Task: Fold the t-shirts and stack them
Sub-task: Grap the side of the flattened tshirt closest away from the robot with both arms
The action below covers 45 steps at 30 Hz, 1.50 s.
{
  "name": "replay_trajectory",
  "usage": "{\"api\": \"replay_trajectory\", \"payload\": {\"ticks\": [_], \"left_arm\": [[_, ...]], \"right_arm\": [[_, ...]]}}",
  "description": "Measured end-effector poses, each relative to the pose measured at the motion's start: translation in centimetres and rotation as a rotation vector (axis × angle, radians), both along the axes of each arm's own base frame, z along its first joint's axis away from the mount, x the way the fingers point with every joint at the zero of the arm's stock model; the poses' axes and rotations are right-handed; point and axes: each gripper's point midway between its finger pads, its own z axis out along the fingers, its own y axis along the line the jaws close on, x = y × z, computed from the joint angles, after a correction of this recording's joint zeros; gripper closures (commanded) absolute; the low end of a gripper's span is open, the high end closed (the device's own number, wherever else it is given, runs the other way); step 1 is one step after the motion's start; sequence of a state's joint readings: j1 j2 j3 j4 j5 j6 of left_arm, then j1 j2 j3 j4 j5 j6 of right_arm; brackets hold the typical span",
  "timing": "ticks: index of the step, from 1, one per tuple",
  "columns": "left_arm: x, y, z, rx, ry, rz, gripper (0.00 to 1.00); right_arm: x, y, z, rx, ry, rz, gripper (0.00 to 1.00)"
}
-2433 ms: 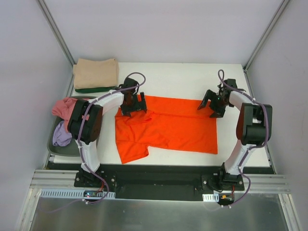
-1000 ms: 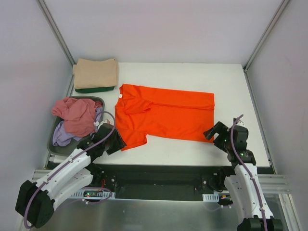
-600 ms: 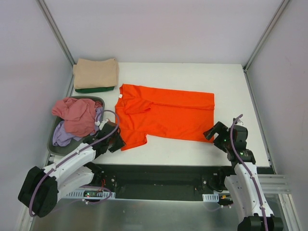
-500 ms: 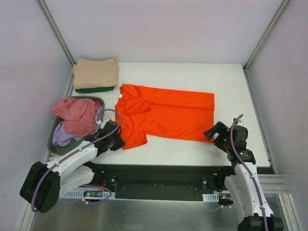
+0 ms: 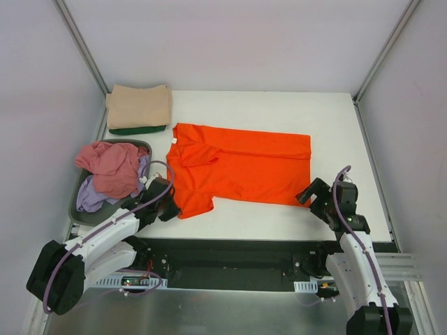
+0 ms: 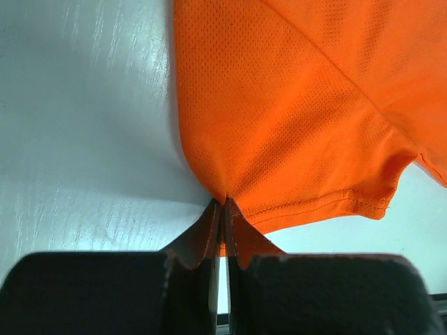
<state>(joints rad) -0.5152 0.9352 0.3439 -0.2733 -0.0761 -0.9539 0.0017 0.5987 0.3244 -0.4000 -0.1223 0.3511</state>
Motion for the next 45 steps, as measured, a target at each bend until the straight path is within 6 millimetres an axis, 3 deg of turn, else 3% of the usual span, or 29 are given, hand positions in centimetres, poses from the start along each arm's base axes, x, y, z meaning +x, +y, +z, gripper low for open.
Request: {"api": "replay_trajectory", "payload": {"ticks": [2, 8, 15, 19, 22, 33, 40, 45], "left_arm": [[-0.2, 0.1, 0.0, -0.003, -0.006, -0.001, 1.00], [-0.4, 0.2, 0.0, -0.002, -0.008, -0.004, 1.00], [-0.4, 0.3, 0.0, 0.007, -0.012, -0.021, 1.00], [-0.4, 0.3, 0.0, 0.010, -0.013, -0.025, 1.00], [-0.4, 0.3, 0.0, 0.010, -0.012, -0.027, 1.00], [-0.6, 0.3, 0.0, 0.010, -0.003, -0.030, 1.00], [-1.2, 0.5, 0.1, 0.013, 0.009, -0.032, 1.00], [-2.0, 0.7, 0.2, 0.013, 0.032, -0.039, 1.00]], "right_arm": [[-0.3, 0.1, -0.5, 0.004, 0.030, 0.005, 0.01], [-1.2, 0.4, -2.3, 0.020, 0.142, 0.012, 0.22], [-1.1, -0.1, -2.9, 0.008, 0.184, -0.028, 0.42], [-1.0, -0.7, -3.2, -0.013, 0.192, -0.059, 0.46], [-0.7, -1.0, -3.4, -0.025, 0.192, -0.073, 0.60], [0.7, -1.0, -3.8, -0.020, 0.185, -0.078, 0.78], [0.8, -1.0, -4.1, -0.030, 0.186, -0.061, 0.99], [-0.1, -0.9, -3.9, -0.041, 0.197, -0.029, 0.99]]}}
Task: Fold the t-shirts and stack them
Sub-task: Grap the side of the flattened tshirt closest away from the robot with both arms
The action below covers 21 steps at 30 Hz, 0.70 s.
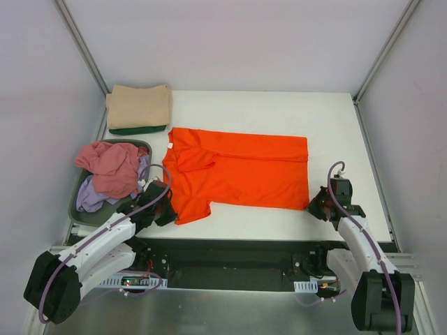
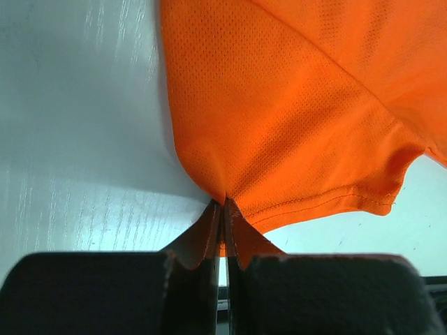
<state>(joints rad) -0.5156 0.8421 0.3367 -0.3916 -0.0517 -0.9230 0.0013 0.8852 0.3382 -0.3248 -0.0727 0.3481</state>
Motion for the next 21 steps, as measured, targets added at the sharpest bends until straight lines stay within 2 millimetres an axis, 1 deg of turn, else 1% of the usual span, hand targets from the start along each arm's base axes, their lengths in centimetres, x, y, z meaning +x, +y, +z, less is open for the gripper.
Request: {"api": "replay_trajectory", "payload": {"ticks": [4, 7, 10, 15, 21], "left_arm": [[-0.9, 0.1, 0.2, -0.010, 0.020, -0.009, 1.00], [-1.8, 0.0, 0.7, -0.035, 0.029, -0.024, 1.00], [-2.5, -0.2, 1.2, -0.065, 0.029, -0.038, 1.00], [-3.1, -0.4, 2.1, -0.099, 0.016, -0.051, 1.00], [-2.2, -0.7, 3.8, -0.093, 0.004, -0.047, 1.00]], "right_arm": [[-1.0, 0.1, 1.2, -0.003, -0.034, 0.023, 0.99], [-1.7, 0.8, 2.3, 0.027, -0.077, 0.052, 0.99], [-2.6, 1.4, 2.9, 0.053, -0.090, 0.072, 0.99], [-4.0, 2.3, 3.0, 0.100, -0.066, 0.108, 0.99], [-4.3, 2.4, 2.6, 0.103, -0.026, 0.111, 0.99]]}}
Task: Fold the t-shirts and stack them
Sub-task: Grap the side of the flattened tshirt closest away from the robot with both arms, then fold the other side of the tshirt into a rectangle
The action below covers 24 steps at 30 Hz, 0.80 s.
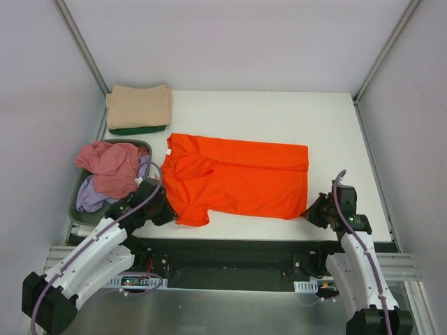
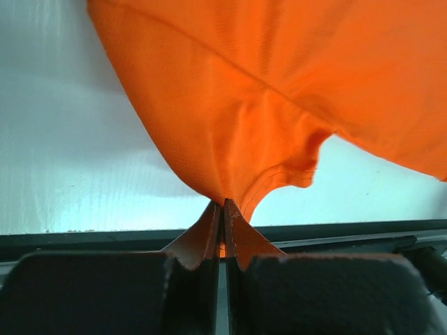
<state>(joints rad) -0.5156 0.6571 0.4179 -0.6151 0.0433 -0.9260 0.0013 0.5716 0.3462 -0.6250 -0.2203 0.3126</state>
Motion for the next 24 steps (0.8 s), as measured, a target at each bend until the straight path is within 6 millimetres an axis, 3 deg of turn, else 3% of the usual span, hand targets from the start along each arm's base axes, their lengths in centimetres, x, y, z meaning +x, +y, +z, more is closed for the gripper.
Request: {"api": "replay_trajectory", "payload": {"ticks": [8, 13, 17, 24], "left_arm": [[4.0, -1.6, 3.6, 0.043, -0.024, -0.030, 1.00], [8.0, -2.4, 5.6, 0.079, -0.057, -0.035, 1.00], [11.5, -2.1, 6.6, 0.091, -0.074, -0.003, 1.00], [15.8, -1.4, 7.9, 0.072, -0.107, 0.049, 1.00]], "right_arm": [[2.1, -0.1, 1.6, -0.008, 0.027, 0.006, 0.99], [4.5, -0.5, 3.1, -0.031, 0.006, 0.002, 0.99], [6.3, -0.8, 3.7, -0.051, 0.003, -0.003, 0.99], [9.0, -1.2, 4.2, -0.075, 0.016, -0.008, 0.99]]}}
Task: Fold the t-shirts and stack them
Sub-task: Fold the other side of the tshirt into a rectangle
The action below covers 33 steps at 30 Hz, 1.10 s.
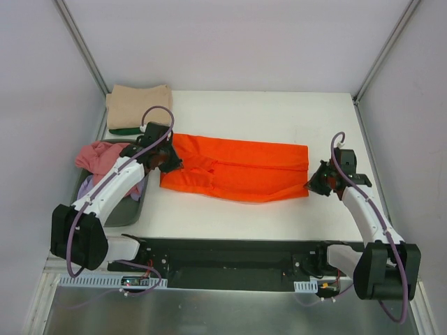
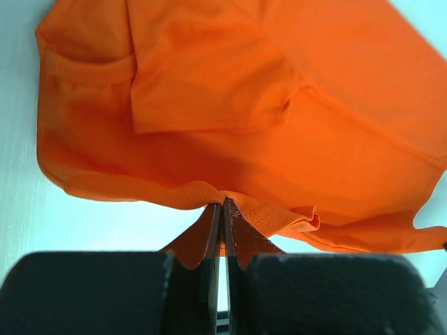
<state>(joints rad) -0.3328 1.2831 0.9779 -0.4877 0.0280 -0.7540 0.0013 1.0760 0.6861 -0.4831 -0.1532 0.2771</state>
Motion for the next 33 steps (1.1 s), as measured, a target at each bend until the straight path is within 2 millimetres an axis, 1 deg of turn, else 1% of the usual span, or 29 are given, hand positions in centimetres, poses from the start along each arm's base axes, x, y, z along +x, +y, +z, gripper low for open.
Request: {"api": "replay_trajectory", "payload": {"ticks": [4, 8, 18, 23, 27, 29, 30, 31, 33], "left_arm": [[2.2, 0.1, 0.7, -0.004, -0.019, 0.007, 1.00], [4.0, 0.4, 0.6, 0.006, -0.018, 0.007, 1.00], [7.6, 0.5, 0.3, 0.035, -0.025, -0.019, 1.00], [8.8, 0.6, -0.7, 0.052, -0.005, -0.025, 1.00], [9.9, 0.9, -1.7, 0.067, 0.014, -0.029, 0.99], [10.4, 0.8, -2.3, 0.074, 0.026, -0.035, 0.94], [10.7, 0.7, -2.6, 0.077, 0.031, -0.038, 0.86], [11.0, 0.7, -2.9, 0.081, 0.036, -0.043, 0.78], [11.6, 0.7, -3.6, 0.089, 0.045, -0.050, 0.54]], "right_arm": [[1.7, -0.3, 0.4, -0.017, -0.006, -0.004, 0.99], [3.2, -0.5, 0.4, -0.027, -0.004, -0.007, 0.99], [5.1, -1.1, -0.2, -0.051, 0.016, -0.019, 0.99], [5.9, -1.2, -0.7, -0.055, 0.022, -0.019, 0.99], [6.5, -1.4, -1.5, -0.061, 0.038, -0.025, 0.99], [6.8, -1.5, -2.0, -0.067, 0.053, -0.029, 0.99], [7.0, -1.6, -2.3, -0.071, 0.060, -0.032, 0.98], [7.2, -1.8, -2.5, -0.077, 0.066, -0.036, 0.95], [7.7, -2.0, -2.7, -0.087, 0.069, -0.043, 0.85]]}}
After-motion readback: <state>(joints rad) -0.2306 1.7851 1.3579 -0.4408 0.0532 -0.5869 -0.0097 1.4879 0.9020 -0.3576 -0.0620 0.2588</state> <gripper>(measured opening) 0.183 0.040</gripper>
